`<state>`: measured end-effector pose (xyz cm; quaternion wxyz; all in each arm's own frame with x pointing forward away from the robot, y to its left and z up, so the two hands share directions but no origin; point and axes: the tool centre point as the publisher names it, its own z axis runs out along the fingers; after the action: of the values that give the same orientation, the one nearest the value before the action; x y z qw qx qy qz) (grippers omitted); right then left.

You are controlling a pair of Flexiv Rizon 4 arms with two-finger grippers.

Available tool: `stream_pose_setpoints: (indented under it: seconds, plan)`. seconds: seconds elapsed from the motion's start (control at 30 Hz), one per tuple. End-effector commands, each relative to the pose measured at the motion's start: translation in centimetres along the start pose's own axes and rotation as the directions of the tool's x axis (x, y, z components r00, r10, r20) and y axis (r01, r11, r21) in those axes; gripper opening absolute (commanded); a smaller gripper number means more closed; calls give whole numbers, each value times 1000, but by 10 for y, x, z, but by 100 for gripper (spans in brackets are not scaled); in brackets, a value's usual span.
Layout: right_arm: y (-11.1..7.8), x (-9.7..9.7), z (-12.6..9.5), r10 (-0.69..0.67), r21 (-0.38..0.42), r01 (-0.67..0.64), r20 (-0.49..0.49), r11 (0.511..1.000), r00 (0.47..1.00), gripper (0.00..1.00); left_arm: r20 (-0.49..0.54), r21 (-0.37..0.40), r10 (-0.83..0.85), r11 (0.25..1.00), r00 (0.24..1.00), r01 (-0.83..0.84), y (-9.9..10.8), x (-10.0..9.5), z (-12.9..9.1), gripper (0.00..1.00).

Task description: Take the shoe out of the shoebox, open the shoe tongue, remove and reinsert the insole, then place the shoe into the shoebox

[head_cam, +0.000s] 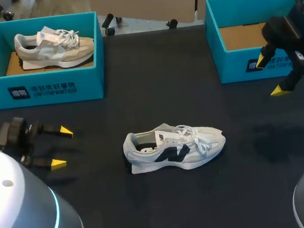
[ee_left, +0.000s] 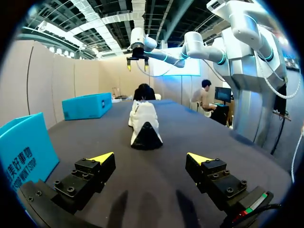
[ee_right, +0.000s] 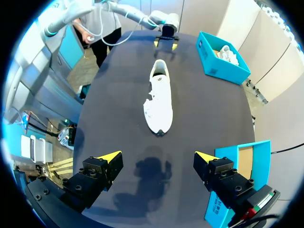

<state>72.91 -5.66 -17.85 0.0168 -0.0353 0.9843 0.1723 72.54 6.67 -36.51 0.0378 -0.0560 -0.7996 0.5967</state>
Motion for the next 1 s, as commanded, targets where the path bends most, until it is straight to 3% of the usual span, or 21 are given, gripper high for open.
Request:
stream_pose_setpoints:
  seconds: [0.03,0.47,0.67,1.0]
  plan:
    - [0,-1,1,0,1,0,-1,1000,1000,100,-4,0,0,1000,1000,0,1,-2,-1,100]
    - [0,-1,1,0,1,0,-1,1000,1000,100,-4,0,0,1000,1000,0,1,-2,-1,100]
    - [0,-1,1,0,1,0,-1,1000,1000,100,154,-30,29,999,988,-25,-6,0,8,100]
    - [0,-1,1,0,1,0,-1,1000,1000,100,171,-25,10,1000,985,-6,0,0,29,100]
